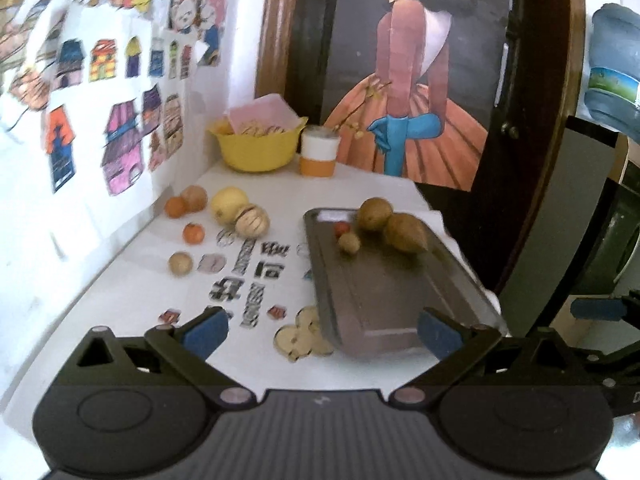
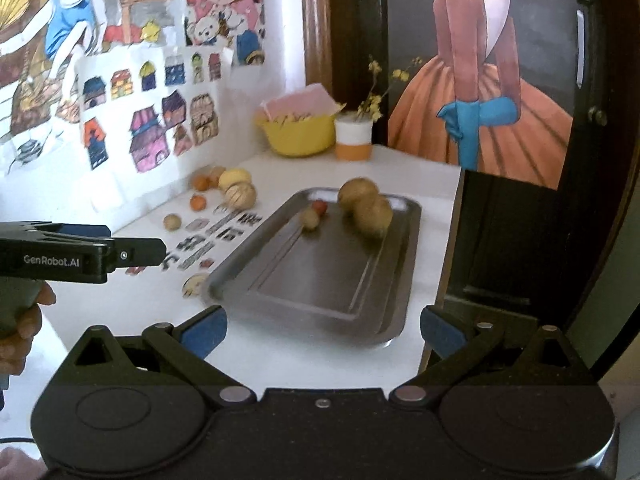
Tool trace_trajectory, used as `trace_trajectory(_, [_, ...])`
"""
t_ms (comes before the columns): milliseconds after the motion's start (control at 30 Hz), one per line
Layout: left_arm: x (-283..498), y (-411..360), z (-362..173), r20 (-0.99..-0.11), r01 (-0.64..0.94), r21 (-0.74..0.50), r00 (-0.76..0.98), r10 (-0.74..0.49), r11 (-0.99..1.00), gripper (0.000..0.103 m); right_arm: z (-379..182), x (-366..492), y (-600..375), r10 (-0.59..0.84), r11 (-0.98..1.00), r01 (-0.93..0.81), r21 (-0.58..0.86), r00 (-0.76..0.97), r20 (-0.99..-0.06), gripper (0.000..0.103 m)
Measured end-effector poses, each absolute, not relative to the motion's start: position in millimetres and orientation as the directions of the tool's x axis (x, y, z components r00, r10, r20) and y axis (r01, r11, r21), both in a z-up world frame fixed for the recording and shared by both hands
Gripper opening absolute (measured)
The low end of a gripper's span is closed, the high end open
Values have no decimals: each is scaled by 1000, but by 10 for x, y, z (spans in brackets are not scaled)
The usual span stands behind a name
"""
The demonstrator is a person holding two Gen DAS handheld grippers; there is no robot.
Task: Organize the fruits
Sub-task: 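Withdraw both open tools from the tray toward the remaining fruits, then grasp another small brown fruit with the left tool while the right tool grasps the striped cream fruit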
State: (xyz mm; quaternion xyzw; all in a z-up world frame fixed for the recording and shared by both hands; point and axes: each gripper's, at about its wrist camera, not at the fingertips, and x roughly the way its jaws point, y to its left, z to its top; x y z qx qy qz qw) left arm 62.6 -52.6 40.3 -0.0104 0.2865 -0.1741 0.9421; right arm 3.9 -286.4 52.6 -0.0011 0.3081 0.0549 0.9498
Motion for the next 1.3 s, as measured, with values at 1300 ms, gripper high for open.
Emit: trace_trajectory(1300, [1918,349,197,-594,142,-76,789,-159,987,102,745,2494,-1462,403,903,-399,156,666,-627,102])
